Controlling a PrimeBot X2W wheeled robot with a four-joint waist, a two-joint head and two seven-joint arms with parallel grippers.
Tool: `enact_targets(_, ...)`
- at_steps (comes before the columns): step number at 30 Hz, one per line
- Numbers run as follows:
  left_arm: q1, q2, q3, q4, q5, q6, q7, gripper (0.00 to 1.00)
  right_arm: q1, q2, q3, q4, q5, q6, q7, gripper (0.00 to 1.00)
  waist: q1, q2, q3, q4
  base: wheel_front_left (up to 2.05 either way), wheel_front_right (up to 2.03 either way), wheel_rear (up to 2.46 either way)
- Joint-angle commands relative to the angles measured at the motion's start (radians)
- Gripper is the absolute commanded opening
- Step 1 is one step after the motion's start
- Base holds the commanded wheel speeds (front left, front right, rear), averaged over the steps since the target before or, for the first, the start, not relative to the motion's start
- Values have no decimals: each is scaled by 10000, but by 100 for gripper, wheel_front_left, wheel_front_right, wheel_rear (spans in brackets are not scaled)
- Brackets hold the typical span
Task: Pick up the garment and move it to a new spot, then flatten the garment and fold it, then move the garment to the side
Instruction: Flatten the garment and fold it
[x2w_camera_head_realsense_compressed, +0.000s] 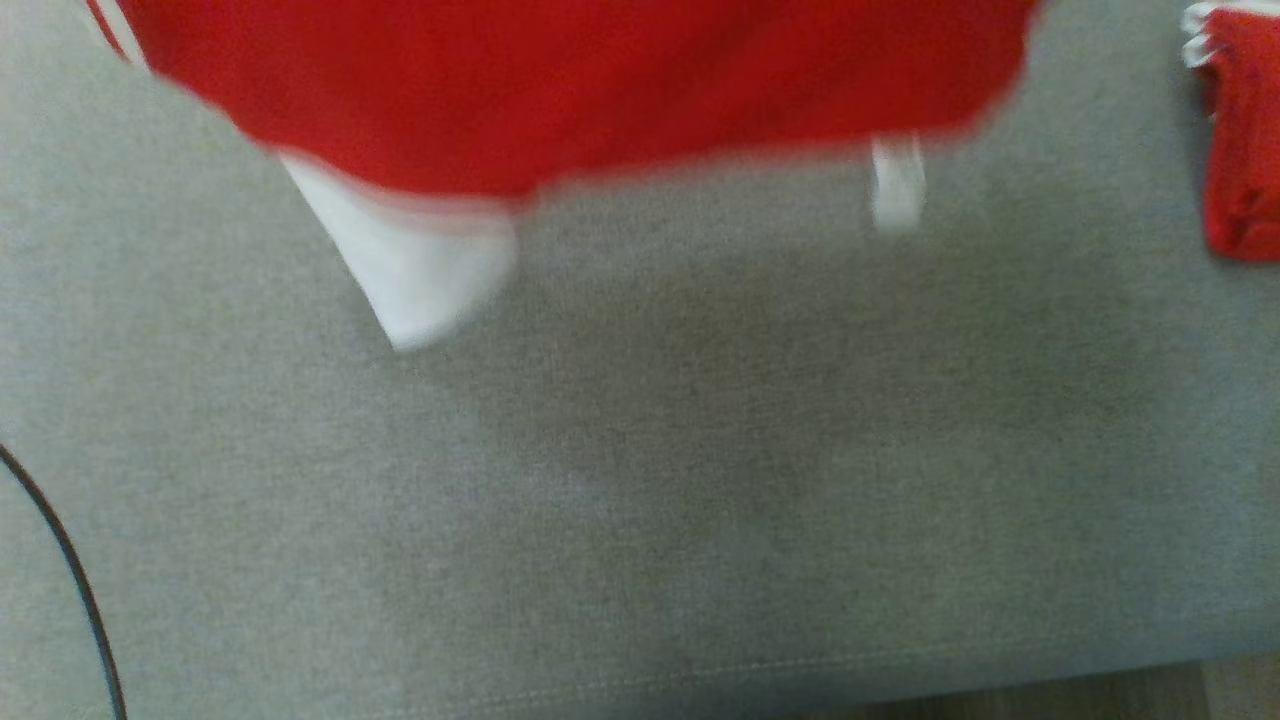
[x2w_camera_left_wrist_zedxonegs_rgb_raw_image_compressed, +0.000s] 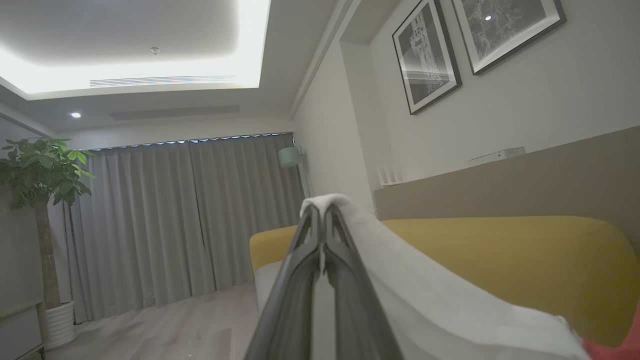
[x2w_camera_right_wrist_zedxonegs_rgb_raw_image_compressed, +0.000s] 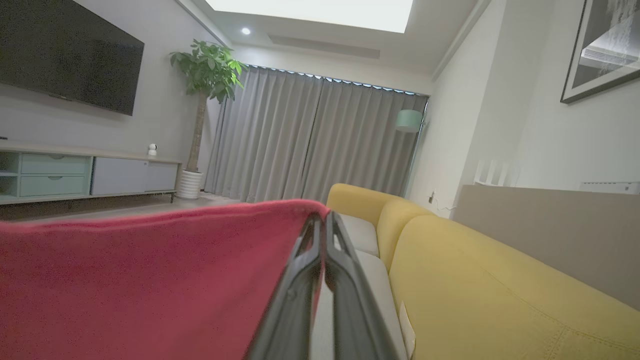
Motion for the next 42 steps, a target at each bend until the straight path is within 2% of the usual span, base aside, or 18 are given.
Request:
enact_targets(1,-870,402,252,103,163,7,-231,0,-427,-5,35,21,-29,-9,-171,0,0,0,689,28,0,0,0)
enact_targets(4,-2219,155,84,1336,444,6,-781,0,-1428,131,72,1106,-277,-9,-801,0,0,0,995,-61,0,0,0)
enact_targets(7,-3254,-172,91,1942,537,6,-981,0,-2243,204,112,1939,-509,-9,-1314,0,0,0,1357,-59,0,0,0)
enact_targets(10,-3642,-432,99,1441,416,5,-1001,0,-2763,71,205,2467,-727,-9,-1649,0,0,0,1734,72,0,0,0)
enact_targets(13,-3057,-612,252,710,113,5,-1004,0,-2826,-109,331,2851,-809,-9,-1845,0,0,0,2042,321,0,0,0)
enact_targets(22,1170,-822,270,-1052,-502,5,-1006,0,-1065,-573,221,3613,-385,-9,-2041,0,0,0,2094,859,0,0,0)
enact_targets(29,5420,-892,795,-2536,-508,4,-1007,0,2262,-715,-465,2279,-87,-9,-2050,0,0,0,791,846,0,0,0)
enact_targets(30,6783,-956,882,-2814,-471,4,-1007,0,3444,-685,-812,1813,18,-9,-2051,0,0,0,287,814,0,0,0)
enact_targets(33,8618,-1146,1014,-3182,-281,4,-1007,0,5219,-622,-1196,1216,63,-9,-2051,0,0,0,-394,824,0,0,0)
enact_targets(38,10969,-1629,1322,-3477,18,4,-1007,0,7646,-325,-1539,590,79,-9,-2052,0,0,0,-1425,805,0,0,0)
enact_targets(42,12024,-1890,1529,-3762,185,4,-1007,0,8692,-145,-1710,253,22,-9,-1995,0,0,0,-1854,771,0,0,0)
